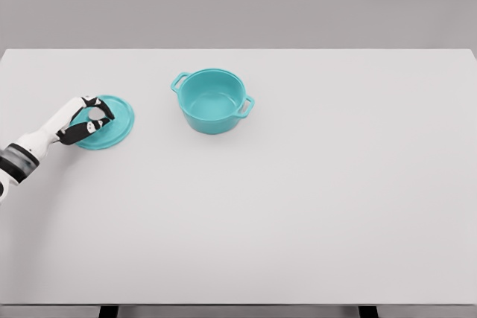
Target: Cover the pot with left arm
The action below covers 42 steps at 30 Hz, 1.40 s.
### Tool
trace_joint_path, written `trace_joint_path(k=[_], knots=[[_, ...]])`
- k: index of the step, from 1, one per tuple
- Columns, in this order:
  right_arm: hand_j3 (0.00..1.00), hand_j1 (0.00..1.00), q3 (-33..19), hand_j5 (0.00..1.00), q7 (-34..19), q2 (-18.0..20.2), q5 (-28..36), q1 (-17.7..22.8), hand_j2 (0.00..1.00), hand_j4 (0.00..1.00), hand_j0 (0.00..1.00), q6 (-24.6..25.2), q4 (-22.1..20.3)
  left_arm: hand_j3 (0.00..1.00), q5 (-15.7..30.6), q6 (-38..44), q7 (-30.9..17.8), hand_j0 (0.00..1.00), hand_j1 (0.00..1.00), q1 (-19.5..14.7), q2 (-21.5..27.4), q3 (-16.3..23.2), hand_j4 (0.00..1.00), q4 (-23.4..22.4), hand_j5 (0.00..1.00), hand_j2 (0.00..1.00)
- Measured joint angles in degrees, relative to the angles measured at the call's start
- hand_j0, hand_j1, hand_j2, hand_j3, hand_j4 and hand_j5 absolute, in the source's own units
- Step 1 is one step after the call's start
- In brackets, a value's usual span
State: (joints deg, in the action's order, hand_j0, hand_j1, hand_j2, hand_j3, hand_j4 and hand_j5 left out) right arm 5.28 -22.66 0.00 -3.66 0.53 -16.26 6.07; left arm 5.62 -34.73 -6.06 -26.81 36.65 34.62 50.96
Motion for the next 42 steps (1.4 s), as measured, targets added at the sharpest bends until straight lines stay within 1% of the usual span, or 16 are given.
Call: trace_joint_path(k=[3, 12, 14, 17, 22, 24, 26, 28, 30, 32, 38, 42], knots=[[1.00, 1.00, 0.00, 1.00, 0.00, 0.00, 0.00, 0.00, 1.00, 1.00, 1.00, 0.00, 0.00, 0.16, -0.27, -0.14, 0.07, 0.16, 0.16, -0.18, 0.24, -0.11, 0.16, 1.33, 0.16, 0.16], [1.00, 1.00, 0.00, 1.00, 0.00, 0.00, 0.00, 0.00, 1.00, 1.00, 1.00, -0.01, 0.00, 0.18, -0.02, -0.21, 0.11, 0.18, 0.18, -0.70, 0.86, -0.06, 0.18, 10.47, 0.18, 0.18], [1.00, 1.00, 0.00, 1.00, 0.00, 0.00, 0.00, 0.00, 1.00, 1.00, 1.00, 0.00, 0.00, 0.18, 0.05, -0.22, 0.11, 0.18, 0.18, -1.49, 0.93, -0.05, 0.18, 12.27, 0.18, 0.18], [1.00, 1.00, 0.00, 1.00, 0.00, 0.00, 0.00, 0.00, 1.00, 1.00, 1.00, 0.01, 0.00, 0.19, 0.14, -0.23, 0.09, 0.19, 0.19, -2.72, 0.98, -0.02, 0.19, 13.78, 0.19, 0.19], [1.00, 1.00, 0.00, 1.00, 0.00, 0.00, 0.00, 0.00, 1.00, 1.00, 1.00, 0.02, 0.00, 0.20, -0.17, -0.22, 0.12, 0.20, 0.20, -4.57, 0.40, 0.91, 0.20, 15.06, 0.20, 0.20], [1.00, 1.00, 0.00, 1.00, 0.00, 0.00, 0.00, 0.00, 1.00, 1.00, 1.00, 0.01, 0.00, 0.20, -0.26, -0.23, 0.11, 0.20, 0.20, -6.06, -0.21, 2.89, 0.20, 15.29, 0.20, 0.20], [1.00, 1.00, 0.00, 1.00, 0.00, 0.00, 0.00, 0.00, 1.00, 1.00, 1.00, 0.02, 0.00, 0.20, -0.47, -0.25, 0.07, 0.20, 0.20, -6.33, -1.40, 4.90, 0.20, 15.26, 0.20, 0.20], [1.00, 1.00, 0.00, 1.00, 0.00, 0.00, 0.00, 0.00, 1.00, 1.00, 1.00, 0.02, 0.00, 0.20, -0.63, -0.27, 0.02, 0.20, 0.20, -6.85, -2.46, 6.17, 0.20, 15.22, 0.20, 0.20], [1.00, 1.00, 0.00, 1.00, 0.00, 0.00, 0.00, 0.00, 1.00, 1.00, 1.00, 0.01, 0.00, 0.21, -0.58, -0.27, -0.05, 0.21, 0.21, -8.52, -3.36, 7.59, 0.21, 15.06, 0.21, 0.21], [1.00, 1.00, 0.00, 1.00, 0.00, 0.00, 0.00, 0.00, 1.00, 1.00, 1.00, 0.01, 0.00, 0.21, -0.60, -0.30, -0.15, 0.21, 0.21, -8.88, -4.13, 8.81, 0.21, 14.59, 0.21, 0.21], [1.00, 1.00, 0.00, 1.00, 0.00, 0.00, 0.00, 0.00, 1.00, 1.00, 1.00, 0.01, 0.00, 0.21, -0.62, -0.31, -0.55, 0.21, 0.21, -12.39, -7.59, 11.15, 0.21, 10.60, 0.21, 0.21], [1.00, 1.00, 0.00, 1.00, 0.00, 0.00, 0.00, 0.00, 1.00, 1.00, 1.00, 0.02, 0.00, 0.21, -0.74, -0.32, -0.71, 0.21, 0.21, -13.27, -9.68, 12.37, 0.21, 7.60, 0.21, 0.21]])
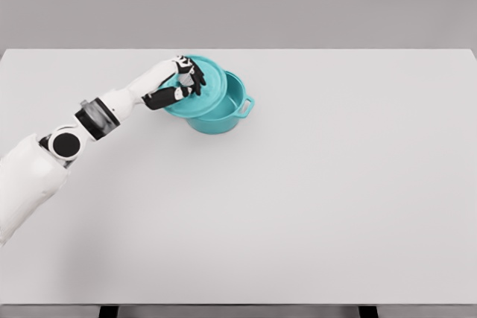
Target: Cover the pot with left arm
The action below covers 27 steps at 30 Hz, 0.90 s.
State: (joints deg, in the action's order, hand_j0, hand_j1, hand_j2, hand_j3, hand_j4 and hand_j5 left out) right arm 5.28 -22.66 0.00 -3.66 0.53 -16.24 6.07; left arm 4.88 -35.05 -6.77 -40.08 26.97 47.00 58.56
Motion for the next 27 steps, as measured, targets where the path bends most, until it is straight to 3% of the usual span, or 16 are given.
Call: trace_joint_path(k=[6, 19, 22, 23, 25, 27], knots=[[1.00, 1.00, 0.00, 1.00, 0.00, 0.00, 0.00, 0.00, 1.00, 1.00, 1.00, -0.02, 0.00, 0.22, -1.63, 0.00, -0.08, 0.22, 0.22, -0.97, -2.82, 0.38, 0.22, -3.34, 0.22, 0.22], [1.00, 1.00, 0.00, 1.00, 0.00, 0.00, 0.00, 0.00, 1.00, 1.00, 1.00, -0.02, 0.00, 0.24, -1.95, -0.02, -1.43, 0.24, 0.24, -2.02, -4.91, 0.46, 0.24, -4.60, 0.24, 0.24], [1.00, 1.00, 0.00, 1.00, 0.00, 0.00, 0.00, 0.00, 1.00, 1.00, 1.00, -0.02, 0.00, 0.38, -1.88, -0.03, -1.49, 0.38, 0.38, -2.02, -4.96, 0.43, 0.38, -4.63, 0.38, 0.38], [1.00, 1.00, 0.00, 1.00, 0.00, 0.00, 0.00, 0.00, 1.00, 1.00, 1.00, -0.01, 0.00, 0.52, -1.85, -0.04, -1.50, 0.52, 0.52, -2.02, -4.98, 0.41, 0.52, -4.64, 0.52, 0.52], [1.00, 1.00, 0.00, 1.00, 0.00, 0.00, 0.00, 0.00, 1.00, 1.00, 1.00, -0.01, 0.00, 0.60, -1.82, -0.05, -1.47, 0.60, 0.60, -2.02, -4.98, 0.40, 0.60, -4.64, 0.60, 0.60], [1.00, 1.00, 0.00, 1.00, 0.00, 0.00, 0.00, 0.00, 1.00, 1.00, 1.00, 0.00, 0.00, 0.61, -1.81, -0.05, -1.46, 0.61, 0.61, -2.11, -5.00, 0.39, 0.61, -4.70, 0.61, 0.61]])
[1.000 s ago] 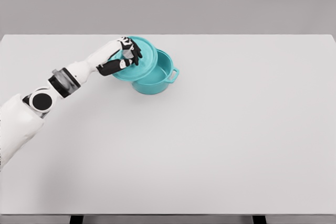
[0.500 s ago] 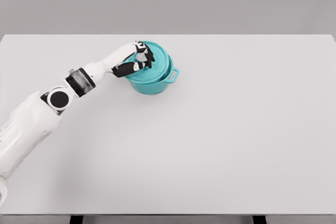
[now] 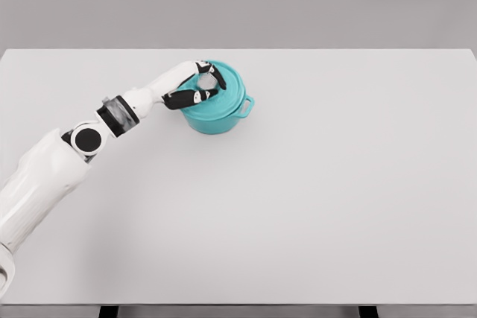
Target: Cover the pot with left arm
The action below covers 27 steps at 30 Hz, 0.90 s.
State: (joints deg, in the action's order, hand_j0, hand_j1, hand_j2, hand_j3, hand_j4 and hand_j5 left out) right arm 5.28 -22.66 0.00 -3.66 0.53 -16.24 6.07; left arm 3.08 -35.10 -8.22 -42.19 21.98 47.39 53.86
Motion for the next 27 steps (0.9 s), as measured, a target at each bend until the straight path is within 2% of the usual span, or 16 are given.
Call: trace_joint_path(k=[4, 7, 9, 10, 12, 14, 18, 21, 24, 25, 27], knots=[[1.00, 1.00, 0.00, 1.00, 0.00, 0.00, 0.00, 0.00, 1.00, 1.00, 1.00, -0.02, 0.00, 0.62, -0.07, 0.05, 0.08, 0.62, 0.62, 0.00, -0.25, -0.02, 0.62, -0.13, 0.62, 0.62], [1.00, 1.00, 0.00, 1.00, 0.00, 0.00, 0.00, 0.00, 1.00, 1.00, 1.00, -0.01, 0.00, 0.72, -0.17, 0.06, 0.14, 0.72, 0.72, -0.09, -0.40, -0.02, 0.72, -0.37, 0.72, 0.72], [1.00, 1.00, 0.00, 1.00, 0.00, 0.00, 0.00, 0.00, 1.00, 1.00, 1.00, -0.03, 0.00, 0.75, -0.22, 0.06, 0.17, 0.75, 0.75, 0.00, -0.42, -0.06, 0.75, -0.47, 0.75, 0.75], [1.00, 1.00, 0.00, 1.00, 0.00, 0.00, 0.00, 0.00, 1.00, 1.00, 1.00, -0.03, 0.00, 0.82, -0.23, 0.06, 0.18, 0.82, 0.82, 0.00, -0.41, -0.07, 0.82, -0.49, 0.82, 0.82], [1.00, 1.00, 0.00, 1.00, 0.00, 0.00, 0.00, 0.00, 1.00, 1.00, 1.00, -0.03, 0.00, 0.84, -0.23, 0.06, 0.19, 0.84, 0.84, 0.00, -0.39, -0.10, 0.84, -0.52, 0.84, 0.84], [1.00, 1.00, 0.00, 1.00, 0.00, 0.00, 0.00, 0.00, 1.00, 1.00, 1.00, -0.03, 0.00, 0.91, -0.20, 0.06, 0.19, 0.91, 0.91, 0.09, -0.30, -0.17, 0.91, -0.46, 0.91, 0.91], [1.00, 1.00, 0.00, 1.00, 0.00, 0.00, 0.00, 0.00, 1.00, 1.00, 1.00, -0.03, 0.00, 0.92, 0.65, 0.06, -0.15, 0.92, 0.92, 0.00, 0.47, -0.67, 0.92, 1.40, 0.92, 0.92], [1.00, 1.00, 0.00, 1.00, 0.00, 0.00, 0.00, 0.00, 1.00, 1.00, 1.00, -0.01, 0.00, 1.00, 3.54, 0.06, -2.08, 1.00, 1.00, -0.44, 3.26, -0.73, 1.00, 4.89, 1.00, 1.00], [1.00, 1.00, 0.00, 1.00, 0.00, 0.00, 0.00, 0.00, 1.00, 1.00, 1.00, -0.01, 0.00, 1.00, 8.15, 0.05, -5.63, 1.00, 1.00, 0.44, 9.70, -0.76, 1.00, 11.18, 1.00, 1.00], [1.00, 1.00, 0.00, 1.00, 0.00, 0.00, 0.00, 0.00, 1.00, 1.00, 1.00, -0.02, 0.00, 1.00, 9.16, 0.04, -6.38, 1.00, 1.00, 2.28, 12.00, -0.76, 1.00, 13.69, 1.00, 1.00], [1.00, 1.00, 0.02, 1.00, 0.00, 0.00, -0.03, 0.00, 1.00, 1.00, 1.00, -0.01, 0.01, 1.00, 10.94, 0.01, -7.71, 1.00, 1.00, 8.24, 17.74, -1.04, 1.00, 19.04, 1.00, 1.00]])
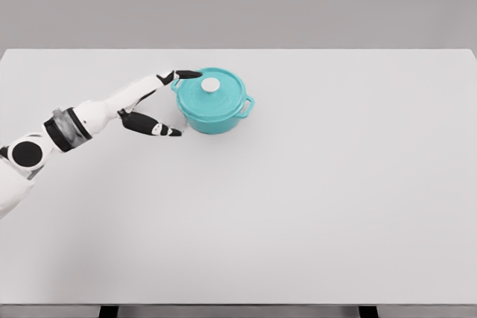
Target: Cover the pot with left arm
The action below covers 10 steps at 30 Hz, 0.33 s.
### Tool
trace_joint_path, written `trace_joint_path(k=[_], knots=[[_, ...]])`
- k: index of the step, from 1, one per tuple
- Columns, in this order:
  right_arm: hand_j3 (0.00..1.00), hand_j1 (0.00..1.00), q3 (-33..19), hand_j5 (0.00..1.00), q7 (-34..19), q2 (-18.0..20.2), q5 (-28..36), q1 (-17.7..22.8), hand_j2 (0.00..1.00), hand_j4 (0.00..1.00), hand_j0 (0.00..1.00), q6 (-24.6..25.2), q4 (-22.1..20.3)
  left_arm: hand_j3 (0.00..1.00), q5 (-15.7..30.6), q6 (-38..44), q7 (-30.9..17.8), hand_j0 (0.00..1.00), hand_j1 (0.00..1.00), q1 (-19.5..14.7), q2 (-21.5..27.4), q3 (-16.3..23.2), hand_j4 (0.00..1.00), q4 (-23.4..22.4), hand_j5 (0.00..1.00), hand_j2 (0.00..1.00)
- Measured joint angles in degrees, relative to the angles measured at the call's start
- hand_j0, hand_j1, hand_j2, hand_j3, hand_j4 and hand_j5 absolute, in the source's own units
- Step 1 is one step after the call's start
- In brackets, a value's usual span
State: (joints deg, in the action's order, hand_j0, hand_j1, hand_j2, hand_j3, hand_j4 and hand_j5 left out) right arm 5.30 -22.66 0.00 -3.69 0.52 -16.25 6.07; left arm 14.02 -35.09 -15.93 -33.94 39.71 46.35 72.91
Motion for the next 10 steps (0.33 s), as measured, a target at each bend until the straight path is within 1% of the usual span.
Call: trace_joint_path(k=[1, 2, 3, 4, 6, 10], knots=[[1.00, 1.00, -0.02, 1.00, 0.00, 0.00, 0.03, 0.00, 1.00, 1.00, 1.00, 0.00, -0.01, 1.00, 1.35, 0.10, -0.58, 1.00, 1.00, 3.26, 3.25, -1.02, 1.00, 2.42, 1.00, 1.00], [1.00, 1.00, -0.01, 1.00, 0.00, 0.00, 0.01, 0.00, 1.00, 1.00, 1.00, -0.01, 0.00, 1.00, 1.29, -0.02, -1.41, 1.00, 1.00, 8.73, 5.85, -2.74, 1.00, 4.49, 1.00, 1.00], [1.00, 1.00, 0.01, 1.00, 0.00, 0.00, 0.01, 0.00, 1.00, 1.00, 1.00, -0.01, 0.00, 1.00, 1.63, -0.05, -2.53, 1.00, 1.00, 12.57, 7.81, -5.22, 1.00, 6.16, 1.00, 1.00], [1.00, 1.00, -0.01, 1.00, 0.00, 0.00, 0.04, 0.00, 1.00, 1.00, 1.00, -0.02, -0.01, 1.00, 2.00, -0.05, -3.67, 1.00, 1.00, 14.08, 9.21, -7.66, 1.00, 7.39, 1.00, 1.00], [1.00, 1.00, -0.02, 1.00, 0.00, 0.00, 0.03, 0.00, 1.00, 1.00, 1.00, -0.01, -0.01, 1.00, 2.65, 0.01, -5.21, 1.00, 1.00, 14.17, 10.97, -10.81, 1.00, 8.91, 1.00, 1.00], [1.00, 1.00, -0.02, 1.00, 0.00, 0.00, 0.03, 0.00, 1.00, 1.00, 1.00, -0.02, -0.01, 1.00, 3.30, 0.02, -6.41, 1.00, 1.00, 14.08, 12.22, -12.91, 1.00, 9.37, 1.00, 1.00]])
